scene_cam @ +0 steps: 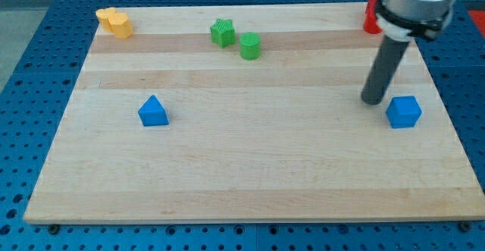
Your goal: Place the blue cube at the right center of the board
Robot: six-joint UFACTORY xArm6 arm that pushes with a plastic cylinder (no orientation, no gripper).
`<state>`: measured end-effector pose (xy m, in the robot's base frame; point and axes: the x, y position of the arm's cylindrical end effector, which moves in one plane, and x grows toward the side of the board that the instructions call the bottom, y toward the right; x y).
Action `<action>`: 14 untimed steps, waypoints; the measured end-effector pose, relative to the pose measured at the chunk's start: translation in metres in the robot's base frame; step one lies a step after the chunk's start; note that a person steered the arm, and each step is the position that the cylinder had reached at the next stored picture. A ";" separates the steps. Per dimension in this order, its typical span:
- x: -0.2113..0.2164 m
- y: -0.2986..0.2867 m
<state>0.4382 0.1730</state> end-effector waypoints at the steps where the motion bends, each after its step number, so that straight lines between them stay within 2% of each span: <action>1: 0.001 -0.040; 2: 0.028 -0.030; 4: 0.101 0.049; 5: 0.110 0.064; 6: 0.109 0.063; 8: 0.079 0.017; 10: 0.052 0.000; 14: 0.051 0.055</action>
<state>0.4891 0.2276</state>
